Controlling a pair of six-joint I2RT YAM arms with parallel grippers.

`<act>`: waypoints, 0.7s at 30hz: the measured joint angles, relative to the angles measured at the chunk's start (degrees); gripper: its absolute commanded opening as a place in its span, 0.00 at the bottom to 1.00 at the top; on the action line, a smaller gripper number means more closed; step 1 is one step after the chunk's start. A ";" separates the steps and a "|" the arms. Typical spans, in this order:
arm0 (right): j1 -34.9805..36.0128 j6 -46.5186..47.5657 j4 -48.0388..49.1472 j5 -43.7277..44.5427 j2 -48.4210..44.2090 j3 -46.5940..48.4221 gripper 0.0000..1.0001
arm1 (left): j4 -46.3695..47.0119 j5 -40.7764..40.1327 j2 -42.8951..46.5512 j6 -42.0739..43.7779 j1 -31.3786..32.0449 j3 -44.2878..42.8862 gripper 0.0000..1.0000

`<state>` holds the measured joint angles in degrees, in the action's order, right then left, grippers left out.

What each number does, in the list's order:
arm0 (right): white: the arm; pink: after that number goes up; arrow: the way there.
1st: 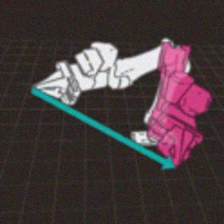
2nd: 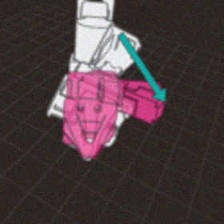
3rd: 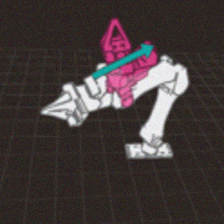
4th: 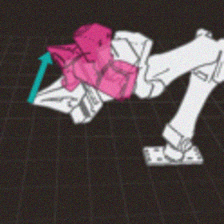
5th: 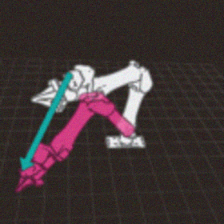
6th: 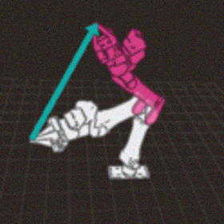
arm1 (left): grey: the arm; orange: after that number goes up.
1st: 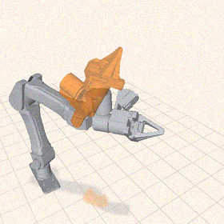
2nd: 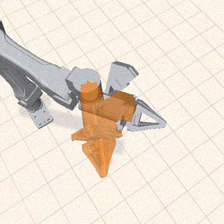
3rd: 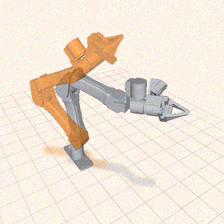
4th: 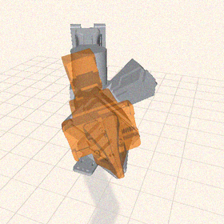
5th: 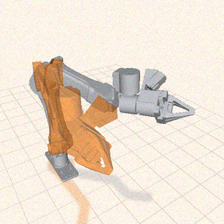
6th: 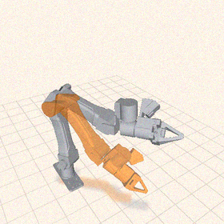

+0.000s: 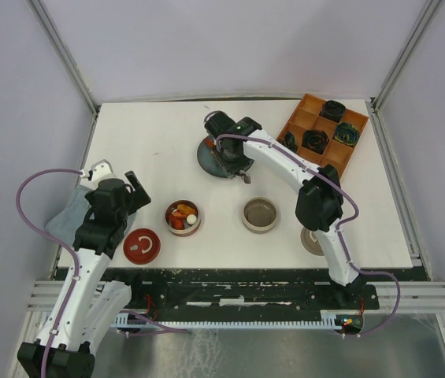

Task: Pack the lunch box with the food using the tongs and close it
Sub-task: Pick up the fake food from the plate, then place the fake food in the packing box.

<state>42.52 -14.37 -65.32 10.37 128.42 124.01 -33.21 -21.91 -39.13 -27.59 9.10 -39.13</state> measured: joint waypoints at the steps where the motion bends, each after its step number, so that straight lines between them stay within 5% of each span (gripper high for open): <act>1: 0.02 -0.13 0.24 -0.13 -0.79 -0.63 0.37 | 0.00 0.00 0.00 0.00 0.00 0.00 1.00; 10: 0.00 -0.87 3.34 -2.89 -10.51 -5.46 0.37 | 0.13 0.00 -0.17 0.00 0.00 0.00 1.00; 21: 3.13 4.28 3.06 -17.77 -16.15 -7.54 0.38 | 0.26 0.02 -0.35 0.00 0.00 0.00 1.00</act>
<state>45.65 -10.09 -62.26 -7.40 112.27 116.46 -32.95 -21.89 -39.48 -27.59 9.10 -39.13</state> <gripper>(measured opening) 0.383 0.997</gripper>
